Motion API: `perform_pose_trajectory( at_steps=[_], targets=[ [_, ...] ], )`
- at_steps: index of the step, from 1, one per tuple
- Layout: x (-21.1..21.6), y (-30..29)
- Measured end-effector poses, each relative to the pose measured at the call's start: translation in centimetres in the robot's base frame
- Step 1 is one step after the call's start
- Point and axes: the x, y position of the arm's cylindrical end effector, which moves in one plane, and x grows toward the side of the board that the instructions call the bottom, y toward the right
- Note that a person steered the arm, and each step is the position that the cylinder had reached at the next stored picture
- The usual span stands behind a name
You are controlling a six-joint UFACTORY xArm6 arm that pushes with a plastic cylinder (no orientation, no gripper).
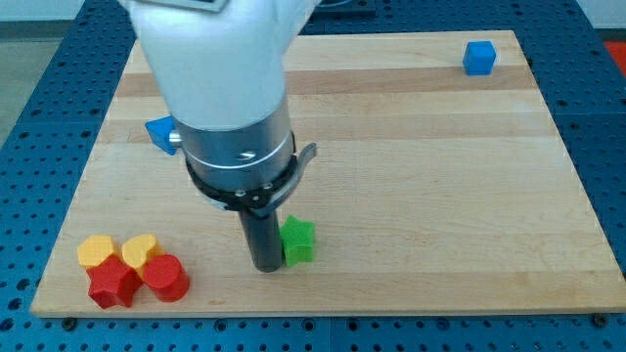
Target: Place the green star to the bottom center of the table
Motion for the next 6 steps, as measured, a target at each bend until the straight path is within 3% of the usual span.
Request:
perform_pose_trajectory(
  at_steps=[2,3,4,6],
  targets=[
    [-0.1,-1.9],
    [-2.5,-3.6],
    [-5.6,-0.2],
    [-3.9,1.5]
  ],
)
